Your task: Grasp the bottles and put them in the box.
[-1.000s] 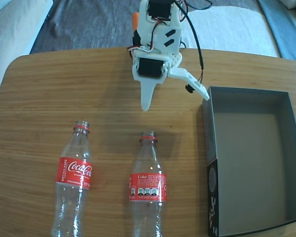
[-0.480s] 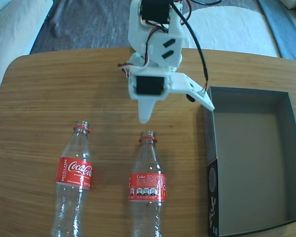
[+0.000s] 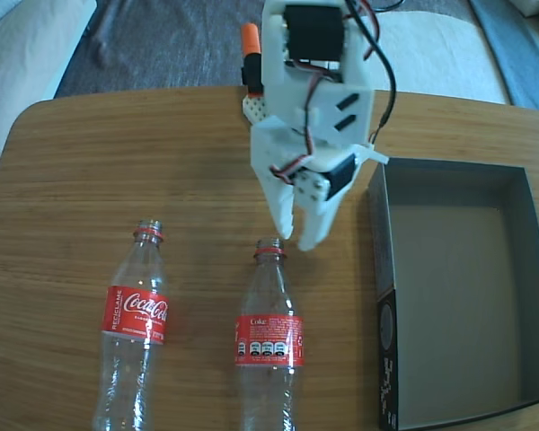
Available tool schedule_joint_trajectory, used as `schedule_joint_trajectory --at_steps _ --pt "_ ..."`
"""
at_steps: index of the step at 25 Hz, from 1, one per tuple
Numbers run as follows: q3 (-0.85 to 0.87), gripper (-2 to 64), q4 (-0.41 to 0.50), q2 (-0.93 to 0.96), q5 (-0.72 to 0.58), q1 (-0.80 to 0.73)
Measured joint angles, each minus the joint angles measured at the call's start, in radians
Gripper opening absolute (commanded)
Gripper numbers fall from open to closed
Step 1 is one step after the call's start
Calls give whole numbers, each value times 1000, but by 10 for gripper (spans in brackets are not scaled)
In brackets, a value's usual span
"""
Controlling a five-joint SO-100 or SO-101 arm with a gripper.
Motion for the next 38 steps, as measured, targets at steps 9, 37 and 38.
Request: schedule_joint_trajectory --at_steps 9,37,38 --pt "-92 368 149 -104 -331 -3" --pt "21 550 -150 -279 -621 173" --pt "35 550 -167 -279 -623 179"
